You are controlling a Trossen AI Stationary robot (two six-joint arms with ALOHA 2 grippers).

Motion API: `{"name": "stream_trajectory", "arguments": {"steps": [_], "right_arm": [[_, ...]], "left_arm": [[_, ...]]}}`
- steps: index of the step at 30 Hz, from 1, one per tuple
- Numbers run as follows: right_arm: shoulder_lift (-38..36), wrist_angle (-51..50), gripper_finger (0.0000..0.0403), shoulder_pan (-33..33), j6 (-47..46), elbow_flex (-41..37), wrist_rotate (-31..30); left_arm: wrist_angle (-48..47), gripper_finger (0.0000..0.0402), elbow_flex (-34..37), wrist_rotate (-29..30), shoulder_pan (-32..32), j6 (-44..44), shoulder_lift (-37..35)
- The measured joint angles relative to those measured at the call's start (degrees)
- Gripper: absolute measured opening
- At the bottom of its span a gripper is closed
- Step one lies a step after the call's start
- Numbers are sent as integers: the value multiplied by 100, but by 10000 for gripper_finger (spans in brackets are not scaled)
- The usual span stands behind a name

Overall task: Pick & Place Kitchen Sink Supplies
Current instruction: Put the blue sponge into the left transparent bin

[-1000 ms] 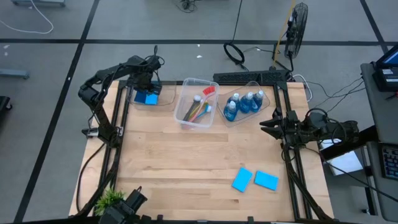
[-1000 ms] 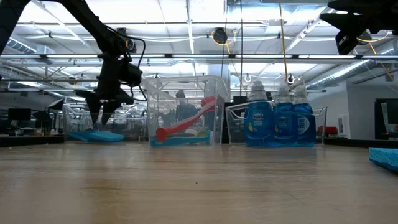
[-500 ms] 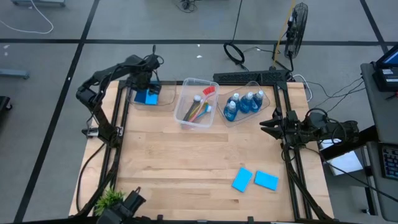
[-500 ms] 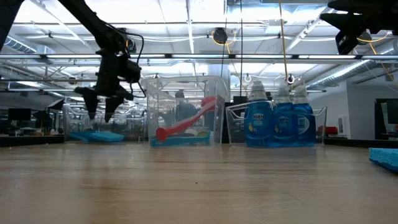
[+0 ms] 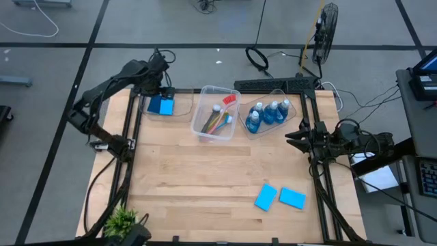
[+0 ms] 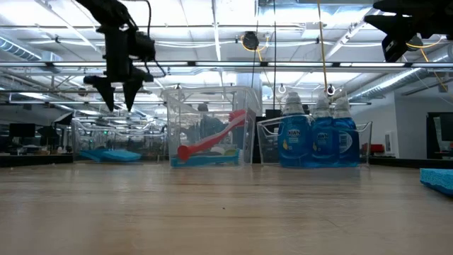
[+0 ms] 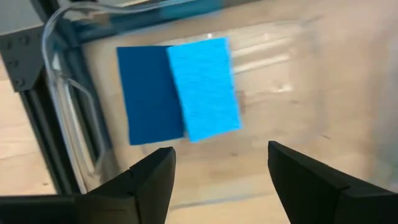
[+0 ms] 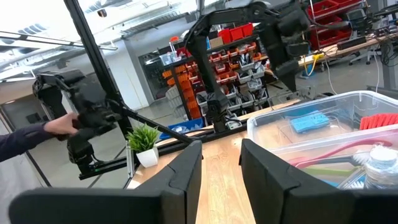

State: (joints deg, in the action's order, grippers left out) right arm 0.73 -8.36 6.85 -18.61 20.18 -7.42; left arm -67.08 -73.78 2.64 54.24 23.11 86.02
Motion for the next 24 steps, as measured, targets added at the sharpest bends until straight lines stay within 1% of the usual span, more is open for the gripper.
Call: {"name": "stream_trajectory", "arguments": {"steps": [7,12,19,24], "right_arm": [[-1,39,98,0,-1,0,0],[-2,39,98,0,0,0,0],[-1,39,98,-2,-1,0,0],[0,39,98,-2,-51,0,0]], "left_arm": [[132,259,0,-18,-756,154,-670],[571,266,0,-22,-1464,317,-1022],[1253,248,0,36,-2625,526,-1359],[1700,235,2,429,-3572,746,-1540]]}}
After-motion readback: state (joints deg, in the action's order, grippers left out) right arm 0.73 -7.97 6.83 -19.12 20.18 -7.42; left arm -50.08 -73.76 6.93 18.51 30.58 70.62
